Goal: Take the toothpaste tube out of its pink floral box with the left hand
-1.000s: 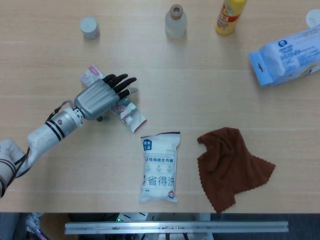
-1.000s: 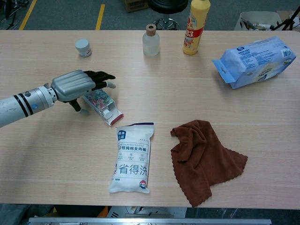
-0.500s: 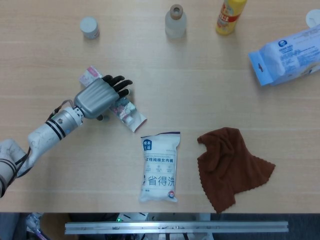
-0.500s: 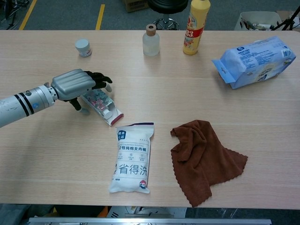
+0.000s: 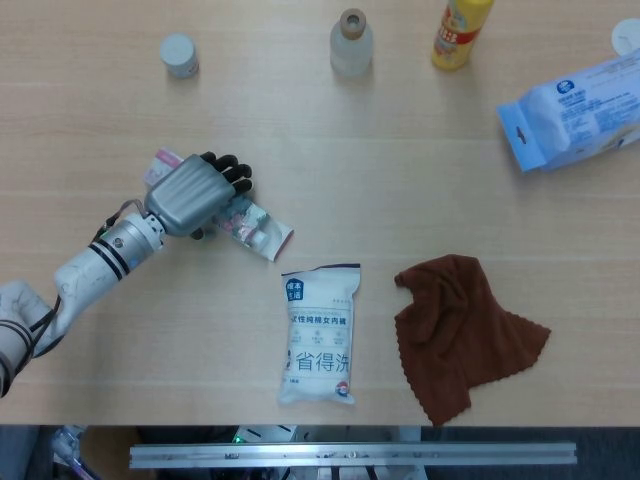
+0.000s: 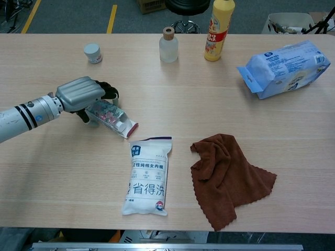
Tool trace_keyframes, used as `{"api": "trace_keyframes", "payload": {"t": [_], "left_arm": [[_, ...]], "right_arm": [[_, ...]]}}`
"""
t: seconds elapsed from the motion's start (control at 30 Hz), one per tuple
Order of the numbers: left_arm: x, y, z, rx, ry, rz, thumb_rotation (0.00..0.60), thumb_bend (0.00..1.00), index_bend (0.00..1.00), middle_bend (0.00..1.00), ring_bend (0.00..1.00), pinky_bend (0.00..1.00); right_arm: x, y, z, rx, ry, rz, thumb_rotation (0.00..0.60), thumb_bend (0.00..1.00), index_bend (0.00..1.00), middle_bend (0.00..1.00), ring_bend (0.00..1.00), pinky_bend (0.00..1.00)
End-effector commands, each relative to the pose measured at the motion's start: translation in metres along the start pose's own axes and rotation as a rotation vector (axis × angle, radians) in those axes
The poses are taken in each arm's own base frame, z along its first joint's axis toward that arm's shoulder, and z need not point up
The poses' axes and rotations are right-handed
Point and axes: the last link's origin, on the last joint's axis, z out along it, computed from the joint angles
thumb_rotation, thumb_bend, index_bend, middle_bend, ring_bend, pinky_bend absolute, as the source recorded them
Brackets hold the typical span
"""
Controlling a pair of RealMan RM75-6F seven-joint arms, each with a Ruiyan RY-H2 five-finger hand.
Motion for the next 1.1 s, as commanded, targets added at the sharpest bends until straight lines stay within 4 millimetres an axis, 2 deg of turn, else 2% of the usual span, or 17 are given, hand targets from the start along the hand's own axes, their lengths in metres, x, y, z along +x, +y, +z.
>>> {"api": "trace_keyframes", "payload": {"t": [0.03, 0.43, 0.83, 1.1], "left_arm": [[0.0, -0.001, 0.0, 0.006, 0.001, 0.001, 0.6, 0.08, 0.39, 0.3, 0.28, 0.43], [0.001, -0.005, -0.002, 0.039, 0.012, -0.001, 0.6, 0.08, 0.5, 0.43, 0.37, 0.53], [0.009, -0.014, -0.01, 0.096, 0.011, 0.049, 0.6, 0.08, 0.52, 0.45, 0.39, 0.54], [0.023, -0.02, -0.024, 0.147, -0.002, 0.102, 0.6, 0.08, 0.53, 0.46, 0.39, 0.54]], "right_arm": [[0.0, 0.0, 0.0, 0.0, 0.0, 0.0, 0.6, 0.2, 0.5, 0.42, 0.28, 0.4], [-0.001, 0.0, 0.0, -0.001, -0.002, 0.001, 0.6, 0.2, 0.5, 0.42, 0.28, 0.4], [-0.002, 0.001, 0.0, -0.003, -0.002, 0.006, 0.6, 0.2, 0.5, 0.42, 0.28, 0.4], [-0.002, 0.001, 0.0, -0.004, 0.0, 0.011, 0.6, 0.2, 0.5, 0.42, 0.28, 0.4]]}}
